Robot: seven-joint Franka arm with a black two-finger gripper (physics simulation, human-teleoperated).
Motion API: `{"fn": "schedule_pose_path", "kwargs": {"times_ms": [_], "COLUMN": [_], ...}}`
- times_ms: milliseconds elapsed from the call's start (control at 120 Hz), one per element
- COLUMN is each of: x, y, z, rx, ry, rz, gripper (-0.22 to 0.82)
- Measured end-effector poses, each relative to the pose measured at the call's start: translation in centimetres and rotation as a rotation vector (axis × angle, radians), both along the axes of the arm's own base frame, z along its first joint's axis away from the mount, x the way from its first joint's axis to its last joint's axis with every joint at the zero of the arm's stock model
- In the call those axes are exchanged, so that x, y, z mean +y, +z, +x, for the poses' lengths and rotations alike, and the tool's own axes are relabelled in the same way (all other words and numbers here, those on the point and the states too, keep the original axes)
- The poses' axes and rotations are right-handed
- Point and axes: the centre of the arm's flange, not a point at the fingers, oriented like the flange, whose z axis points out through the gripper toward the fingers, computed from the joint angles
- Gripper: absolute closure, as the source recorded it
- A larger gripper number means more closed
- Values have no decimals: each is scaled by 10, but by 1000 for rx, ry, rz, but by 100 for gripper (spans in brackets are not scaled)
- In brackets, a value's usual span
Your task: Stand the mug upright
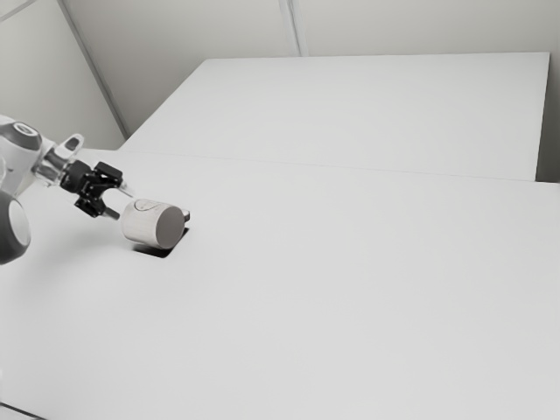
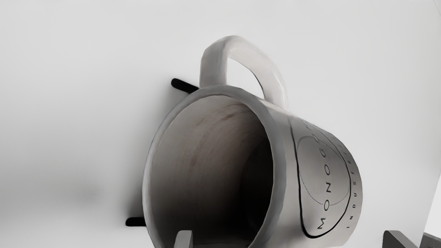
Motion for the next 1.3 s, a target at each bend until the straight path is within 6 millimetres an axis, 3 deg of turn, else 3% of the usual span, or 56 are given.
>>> {"fn": "schedule_pose_path", "kwargs": {"times_ms": [217,450,633,700,825,900,1000,1300], "x": [-5,-12,-17,-18,-21,-22,-24,-39], "y": [-16,-38,-38,-38,-38,-37,-36,-25], "z": [9,2,4,5,6,7,9,21], "rx": [-62,-75,-90,-91,-84,-81,-78,-80], "ry": [18,64,80,80,82,83,84,76], "rz": [-84,-190,-230,-235,-238,-240,-240,-258], "gripper": [0,0,1,9,41,53,62,72]}}
